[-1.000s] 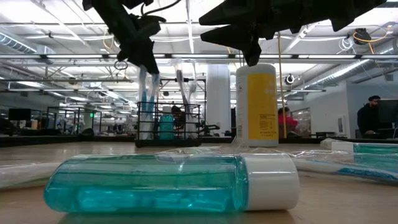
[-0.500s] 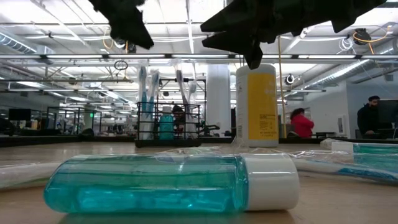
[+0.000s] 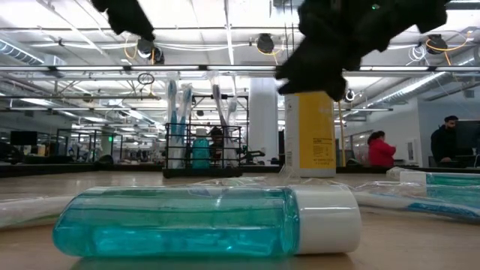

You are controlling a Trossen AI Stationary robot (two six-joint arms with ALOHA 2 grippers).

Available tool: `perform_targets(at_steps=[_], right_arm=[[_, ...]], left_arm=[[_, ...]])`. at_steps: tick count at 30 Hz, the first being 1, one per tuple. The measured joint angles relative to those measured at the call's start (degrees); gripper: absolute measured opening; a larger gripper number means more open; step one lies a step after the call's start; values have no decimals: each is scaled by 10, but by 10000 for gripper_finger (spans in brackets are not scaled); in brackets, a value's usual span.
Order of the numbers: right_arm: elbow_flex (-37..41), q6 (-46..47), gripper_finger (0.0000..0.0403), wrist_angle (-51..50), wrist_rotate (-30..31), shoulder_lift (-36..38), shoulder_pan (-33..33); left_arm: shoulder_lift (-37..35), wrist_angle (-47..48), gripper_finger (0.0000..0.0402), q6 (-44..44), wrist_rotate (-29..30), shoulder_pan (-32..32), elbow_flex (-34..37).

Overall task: Pick & Place toothbrushing station
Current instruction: Put the blue mouthwash into the black mesh organizer

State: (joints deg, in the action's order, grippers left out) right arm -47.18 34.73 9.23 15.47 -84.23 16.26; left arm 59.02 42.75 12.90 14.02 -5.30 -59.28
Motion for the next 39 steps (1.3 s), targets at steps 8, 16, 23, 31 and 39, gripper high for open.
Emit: perform_targets(at_steps=[8,16,23,31,39], right_arm=[[0,232,134,-291,99,40,27],[6,501,134,-552,117,44,36],[61,575,134,-553,113,44,19],[96,576,134,-541,115,44,-25],[99,522,130,-512,96,44,-38]], left_arm=[[-1,5,141,74,111,-49,21],[-1,-16,141,107,150,-81,56],[-1,-38,140,131,170,-99,85],[-1,-39,141,131,175,-101,87],[-1,-39,141,129,175,-101,87]])
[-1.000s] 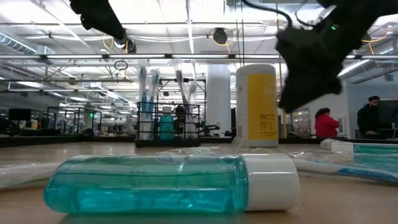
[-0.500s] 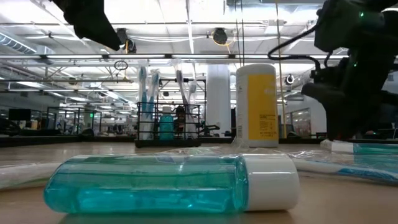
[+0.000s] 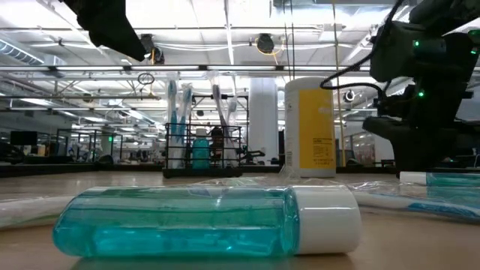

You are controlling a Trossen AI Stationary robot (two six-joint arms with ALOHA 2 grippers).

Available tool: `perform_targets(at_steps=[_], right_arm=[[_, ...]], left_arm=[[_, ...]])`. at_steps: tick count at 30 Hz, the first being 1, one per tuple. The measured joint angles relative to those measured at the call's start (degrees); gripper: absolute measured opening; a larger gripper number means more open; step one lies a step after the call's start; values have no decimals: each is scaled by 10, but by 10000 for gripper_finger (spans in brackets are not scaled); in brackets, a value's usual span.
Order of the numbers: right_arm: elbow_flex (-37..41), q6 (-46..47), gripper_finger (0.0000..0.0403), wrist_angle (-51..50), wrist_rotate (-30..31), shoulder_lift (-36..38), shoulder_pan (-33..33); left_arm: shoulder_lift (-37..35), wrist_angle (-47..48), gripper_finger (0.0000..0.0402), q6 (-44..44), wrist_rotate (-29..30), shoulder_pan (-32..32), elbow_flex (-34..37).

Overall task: Pick & Place toothbrushing station
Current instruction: Put the blue mouthwash into the black mesh organizer

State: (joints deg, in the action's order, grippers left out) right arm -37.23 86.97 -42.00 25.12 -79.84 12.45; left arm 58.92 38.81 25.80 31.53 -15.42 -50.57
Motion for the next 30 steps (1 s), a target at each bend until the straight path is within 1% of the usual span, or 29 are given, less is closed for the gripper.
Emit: perform_targets(at_steps=[3,6,9,14,16,18,21,25,27,30], right_arm=[[-8,-41,123,38,-11,0,0],[-14,-97,117,106,-17,0,0],[-18,-181,114,207,-34,0,1],[-19,-307,113,417,-64,0,16],[-27,-344,109,465,-71,0,25],[-46,-376,102,476,-69,0,38],[-90,-426,92,475,-39,0,63],[-147,-461,87,465,31,-7,105],[-176,-463,86,433,54,-22,121],[-231,-453,86,368,59,-56,135]], left_arm=[[0,0,141,0,0,0,0],[0,0,141,0,0,0,0],[0,0,141,0,0,0,0],[0,0,141,0,0,0,0],[0,0,141,0,0,0,0],[0,0,141,0,0,0,0],[0,0,141,-2,0,0,0],[0,0,141,-17,0,0,0],[0,0,141,-21,0,0,0],[0,0,141,-28,0,0,0]])
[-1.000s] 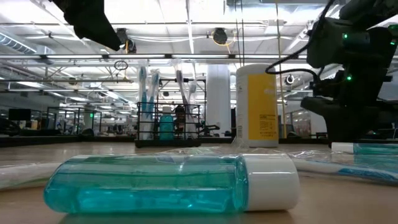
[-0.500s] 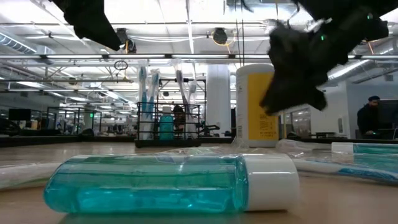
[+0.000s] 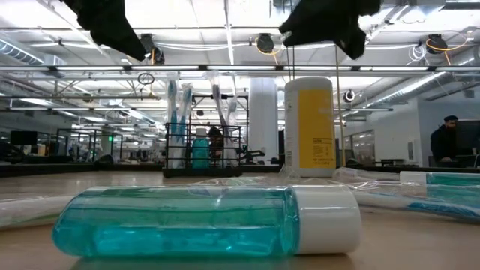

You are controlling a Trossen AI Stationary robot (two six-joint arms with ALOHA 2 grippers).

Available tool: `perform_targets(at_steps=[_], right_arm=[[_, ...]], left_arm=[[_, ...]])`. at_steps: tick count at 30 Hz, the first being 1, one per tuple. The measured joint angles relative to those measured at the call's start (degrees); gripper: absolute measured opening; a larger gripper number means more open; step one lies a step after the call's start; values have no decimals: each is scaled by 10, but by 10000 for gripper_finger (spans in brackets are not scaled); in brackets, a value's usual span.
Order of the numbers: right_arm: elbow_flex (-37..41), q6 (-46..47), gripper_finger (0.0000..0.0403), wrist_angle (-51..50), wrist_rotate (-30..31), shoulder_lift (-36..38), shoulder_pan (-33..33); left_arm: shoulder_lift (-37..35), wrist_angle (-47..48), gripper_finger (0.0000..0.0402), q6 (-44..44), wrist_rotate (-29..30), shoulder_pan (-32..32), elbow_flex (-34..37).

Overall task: Pick & Place toothbrushing station
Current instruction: Put the blue mouthwash into the black mesh organizer

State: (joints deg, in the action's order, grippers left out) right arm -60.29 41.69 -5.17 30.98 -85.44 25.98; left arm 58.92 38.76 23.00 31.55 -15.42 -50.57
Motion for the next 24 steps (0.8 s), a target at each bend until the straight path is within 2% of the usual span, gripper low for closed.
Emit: perform_targets(at_steps=[7,11,15,17,20,24], right_arm=[[-176,66,86,-217,-70,-115,-6],[-247,100,86,-357,-199,-162,-18],[-245,134,86,-450,-323,-182,-18],[-237,144,86,-494,-364,-185,-11],[-211,158,86,-544,-388,-185,2],[-166,163,90,-540,-385,-181,9]], left_arm=[[0,0,140,3,0,0,0],[0,0,141,16,0,0,0],[0,0,141,16,0,0,0],[0,0,141,17,0,0,0],[0,0,141,17,0,0,0],[0,0,141,17,-1,0,0]])
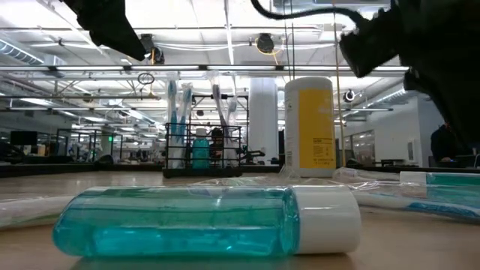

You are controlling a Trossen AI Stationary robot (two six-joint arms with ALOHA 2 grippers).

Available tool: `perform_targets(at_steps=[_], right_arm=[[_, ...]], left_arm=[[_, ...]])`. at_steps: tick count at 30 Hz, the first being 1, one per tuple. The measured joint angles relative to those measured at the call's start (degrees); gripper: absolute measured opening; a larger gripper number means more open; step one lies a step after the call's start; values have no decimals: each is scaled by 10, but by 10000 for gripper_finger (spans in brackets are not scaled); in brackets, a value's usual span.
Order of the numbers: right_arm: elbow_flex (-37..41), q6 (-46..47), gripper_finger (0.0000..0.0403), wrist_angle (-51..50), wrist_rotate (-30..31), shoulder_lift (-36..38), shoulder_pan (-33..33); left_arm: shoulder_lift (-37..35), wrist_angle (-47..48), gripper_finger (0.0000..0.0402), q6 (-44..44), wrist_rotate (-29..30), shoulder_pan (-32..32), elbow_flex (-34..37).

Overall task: Pick & Place toothbrushing station
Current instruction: Put the blue mouthwash into the black mesh organizer

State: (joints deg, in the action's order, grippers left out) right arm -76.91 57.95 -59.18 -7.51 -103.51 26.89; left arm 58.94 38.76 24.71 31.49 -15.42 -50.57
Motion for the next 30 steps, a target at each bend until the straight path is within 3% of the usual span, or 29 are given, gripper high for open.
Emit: perform_targets(at_steps=[7,20,26,30], right_arm=[[33,-4,121,3,-28,1,-26],[34,-51,148,50,-17,1,-43],[34,-55,182,126,-16,1,-43],[34,-29,206,115,-16,1,-43]], left_arm=[[0,0,141,-1,-1,0,0],[0,0,141,-2,-1,0,0],[0,0,141,-5,-4,0,0],[0,1,141,-5,-5,0,0]])
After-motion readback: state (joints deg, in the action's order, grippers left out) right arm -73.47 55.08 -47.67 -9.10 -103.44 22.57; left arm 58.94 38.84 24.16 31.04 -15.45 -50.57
